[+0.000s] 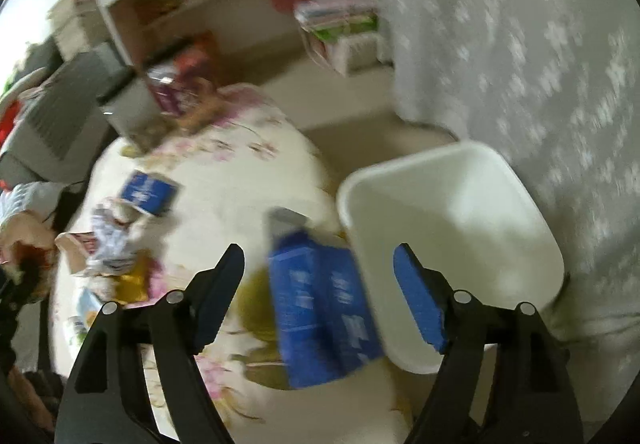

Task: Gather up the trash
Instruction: 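Grasp the blue box with the right gripper and lift it toward the white bin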

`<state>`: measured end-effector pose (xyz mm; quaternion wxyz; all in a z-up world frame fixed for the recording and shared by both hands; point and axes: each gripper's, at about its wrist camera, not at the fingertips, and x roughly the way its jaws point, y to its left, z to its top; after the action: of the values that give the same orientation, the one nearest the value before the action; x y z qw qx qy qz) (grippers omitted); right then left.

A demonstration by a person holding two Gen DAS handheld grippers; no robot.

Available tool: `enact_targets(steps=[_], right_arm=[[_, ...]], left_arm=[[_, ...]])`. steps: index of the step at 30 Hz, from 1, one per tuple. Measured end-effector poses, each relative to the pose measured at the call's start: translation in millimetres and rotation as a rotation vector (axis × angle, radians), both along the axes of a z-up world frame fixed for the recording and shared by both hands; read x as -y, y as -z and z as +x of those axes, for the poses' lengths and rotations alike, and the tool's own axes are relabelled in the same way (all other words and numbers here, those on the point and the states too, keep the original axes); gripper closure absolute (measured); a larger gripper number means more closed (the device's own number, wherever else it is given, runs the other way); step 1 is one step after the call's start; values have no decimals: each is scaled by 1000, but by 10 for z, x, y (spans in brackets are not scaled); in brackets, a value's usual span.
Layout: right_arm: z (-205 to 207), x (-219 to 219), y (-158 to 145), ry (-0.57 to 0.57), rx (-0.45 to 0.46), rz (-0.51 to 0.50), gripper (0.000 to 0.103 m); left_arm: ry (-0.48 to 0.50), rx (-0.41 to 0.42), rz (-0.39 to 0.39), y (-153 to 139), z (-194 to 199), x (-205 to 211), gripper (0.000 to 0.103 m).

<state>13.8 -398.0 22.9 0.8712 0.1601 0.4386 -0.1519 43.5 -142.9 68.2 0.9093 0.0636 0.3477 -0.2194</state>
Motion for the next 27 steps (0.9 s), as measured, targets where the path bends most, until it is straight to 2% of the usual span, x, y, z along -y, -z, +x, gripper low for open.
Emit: enact_targets(steps=[3,4,5,7,8,15,17,21,22,23,25,27], right_arm=[[-39,169,81,32,-33,37,24],[-56,200,103,41,-36,55,19],[-59,202,125,34,-40,72,14],[-48,131,182,5,-54,76,11],[-17,47,235,-19,-79,47,8],[242,-466,634,-183,-252,-160,8],[299,-560,742,-215,-293,-192,15],[353,-610,869,-229,-331,-171,15],[351,-606,867,-224,-322,-169,24],[354,-597,860,-221,-314,-163,42],[363,-553,863,-215,-312,-116,51],[378,-562,846,-203,-302,-130,52]], left_arm=[[-9,-20,-7,30,53,-30,30],[-10,-24,-12,31,56,-38,30],[-10,-31,-17,35,74,-40,30],[-8,-37,-21,38,81,-29,30],[-6,-40,-22,41,76,-23,30],[-16,-46,-10,86,110,-92,30],[-28,-58,-14,101,144,-128,30],[-41,-67,-25,103,174,-188,30],[-42,-66,-26,102,178,-197,30],[-41,-66,-27,103,183,-204,30],[-41,-68,-28,105,189,-211,30],[-42,-66,-29,104,192,-218,30]])
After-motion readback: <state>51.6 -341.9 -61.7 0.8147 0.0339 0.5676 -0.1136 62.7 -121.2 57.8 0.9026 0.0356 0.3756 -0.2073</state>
